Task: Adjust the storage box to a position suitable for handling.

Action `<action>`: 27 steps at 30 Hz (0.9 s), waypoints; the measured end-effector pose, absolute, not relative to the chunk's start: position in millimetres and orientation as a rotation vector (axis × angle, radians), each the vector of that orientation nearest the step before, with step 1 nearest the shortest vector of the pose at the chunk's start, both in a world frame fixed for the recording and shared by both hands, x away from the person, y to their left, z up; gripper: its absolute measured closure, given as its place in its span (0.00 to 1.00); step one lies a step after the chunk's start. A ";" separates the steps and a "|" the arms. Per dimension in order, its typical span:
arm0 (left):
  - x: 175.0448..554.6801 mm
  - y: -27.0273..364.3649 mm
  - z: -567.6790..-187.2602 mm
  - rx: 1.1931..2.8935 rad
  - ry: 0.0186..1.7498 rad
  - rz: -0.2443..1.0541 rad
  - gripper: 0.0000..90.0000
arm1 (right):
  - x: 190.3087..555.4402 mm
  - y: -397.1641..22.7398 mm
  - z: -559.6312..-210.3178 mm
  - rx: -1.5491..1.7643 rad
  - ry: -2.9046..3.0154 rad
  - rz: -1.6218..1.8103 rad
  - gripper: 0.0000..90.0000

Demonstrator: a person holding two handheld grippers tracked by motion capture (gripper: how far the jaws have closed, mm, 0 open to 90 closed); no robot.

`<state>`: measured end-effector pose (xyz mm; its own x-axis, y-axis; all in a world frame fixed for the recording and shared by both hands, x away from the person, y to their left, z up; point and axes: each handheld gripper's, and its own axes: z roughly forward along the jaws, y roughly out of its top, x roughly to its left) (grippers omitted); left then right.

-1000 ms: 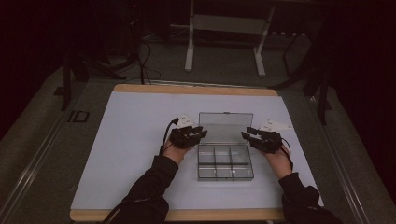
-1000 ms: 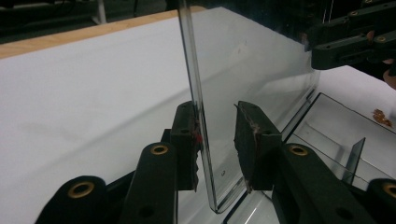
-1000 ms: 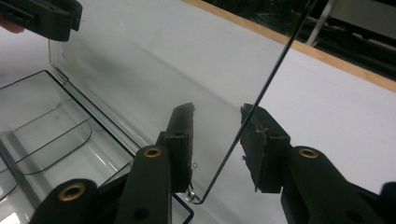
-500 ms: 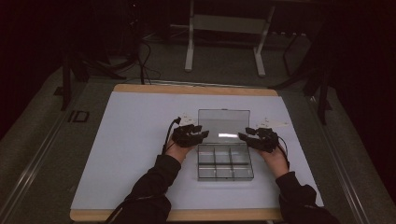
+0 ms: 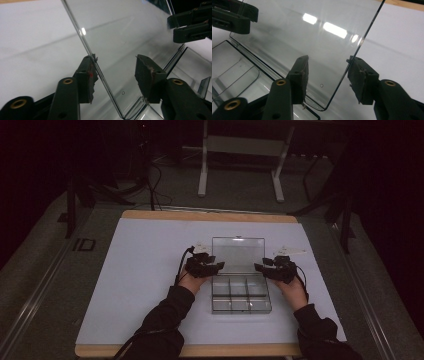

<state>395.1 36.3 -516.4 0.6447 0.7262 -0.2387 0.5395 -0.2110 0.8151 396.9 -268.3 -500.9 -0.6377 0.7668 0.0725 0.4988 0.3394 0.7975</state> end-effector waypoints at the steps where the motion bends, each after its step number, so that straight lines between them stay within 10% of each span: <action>1: 396.0 36.3 -517.4 1.884 1.015 0.228 0.54 | 397.2 -268.3 -501.3 1.136 2.297 1.191 0.55; 27: 404.5 38.1 -530.1 1.873 1.189 0.097 0.36 | 408.6 -269.6 -510.1 1.305 2.368 1.149 0.53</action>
